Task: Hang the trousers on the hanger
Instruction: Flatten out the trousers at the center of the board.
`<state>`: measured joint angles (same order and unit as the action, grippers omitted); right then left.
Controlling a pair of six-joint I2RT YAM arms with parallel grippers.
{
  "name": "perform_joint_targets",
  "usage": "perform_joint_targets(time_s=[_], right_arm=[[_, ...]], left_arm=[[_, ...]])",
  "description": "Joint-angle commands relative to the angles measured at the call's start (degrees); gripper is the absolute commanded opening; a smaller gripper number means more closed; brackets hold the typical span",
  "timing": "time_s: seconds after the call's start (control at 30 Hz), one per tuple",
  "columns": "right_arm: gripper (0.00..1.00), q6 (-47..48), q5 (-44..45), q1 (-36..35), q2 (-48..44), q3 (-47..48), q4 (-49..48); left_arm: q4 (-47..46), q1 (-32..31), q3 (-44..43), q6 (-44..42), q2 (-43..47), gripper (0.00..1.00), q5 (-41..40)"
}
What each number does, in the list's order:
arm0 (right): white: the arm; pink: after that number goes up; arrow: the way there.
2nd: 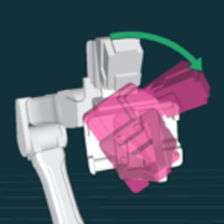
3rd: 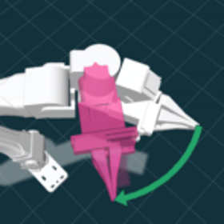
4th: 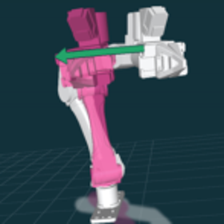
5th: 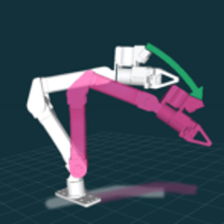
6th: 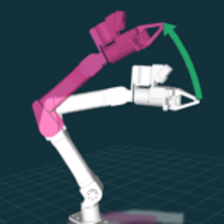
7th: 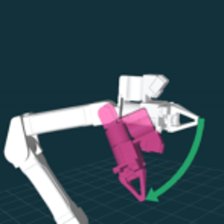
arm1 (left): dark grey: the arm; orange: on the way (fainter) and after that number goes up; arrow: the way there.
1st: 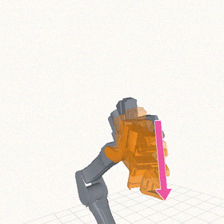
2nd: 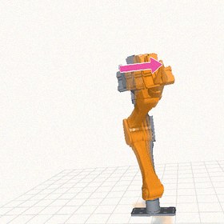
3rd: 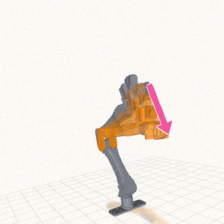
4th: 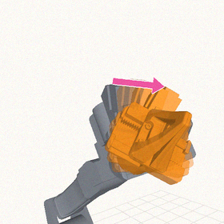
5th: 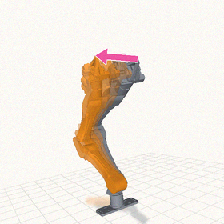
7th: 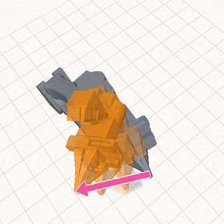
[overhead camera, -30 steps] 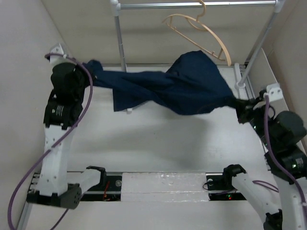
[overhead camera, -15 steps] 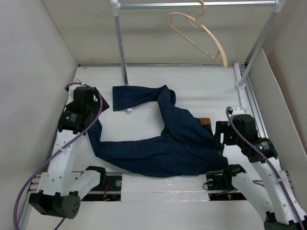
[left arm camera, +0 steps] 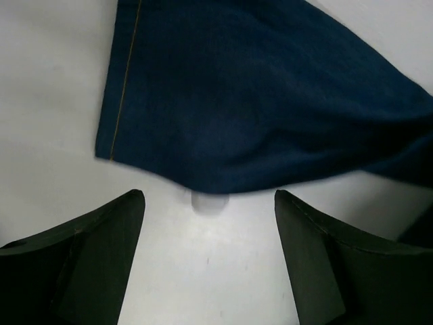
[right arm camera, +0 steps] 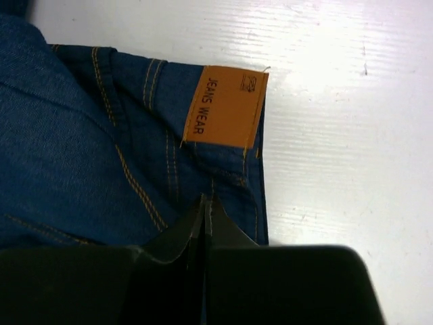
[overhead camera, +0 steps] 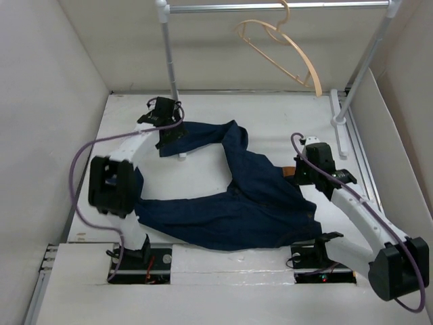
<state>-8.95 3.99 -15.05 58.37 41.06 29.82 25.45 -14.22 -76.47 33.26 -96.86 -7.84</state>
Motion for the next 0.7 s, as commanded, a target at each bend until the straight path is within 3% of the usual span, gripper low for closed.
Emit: perform_joint_targets(time_s=[0.0,0.03,0.13,0.3,0.47,0.67], right_arm=[[0.02,2.27,-0.47,0.80,1.22,1.57,-8.73],[0.20,2.62,-0.65,0.81,1.13,1.48,-8.64],[0.51,2.80,-0.91,1.33,-0.36,-1.06,-9.87],[0.52,2.45,-3.02,2.74,-1.77,-3.97,-11.28],[0.57,2.89,-3.46,2.74,-2.12,-4.84,-11.01],[0.64,2.18,-5.20,4.50,-0.10,-6.43,-14.00]], left_arm=[[-1.54,3.31,-5.18,3.65,-7.19,0.73,0.10],[-1.81,4.28,-5.18,4.62,-8.25,0.73,0.62],[-4.61,8.41,-1.60,9.27,-10.71,0.74,6.85],[-6.73,10.17,1.76,13.67,-12.30,0.63,6.78],[-5.15,10.70,2.81,13.33,-9.93,0.65,2.57],[-3.57,10.70,3.25,11.13,-10.54,0.72,3.70]])
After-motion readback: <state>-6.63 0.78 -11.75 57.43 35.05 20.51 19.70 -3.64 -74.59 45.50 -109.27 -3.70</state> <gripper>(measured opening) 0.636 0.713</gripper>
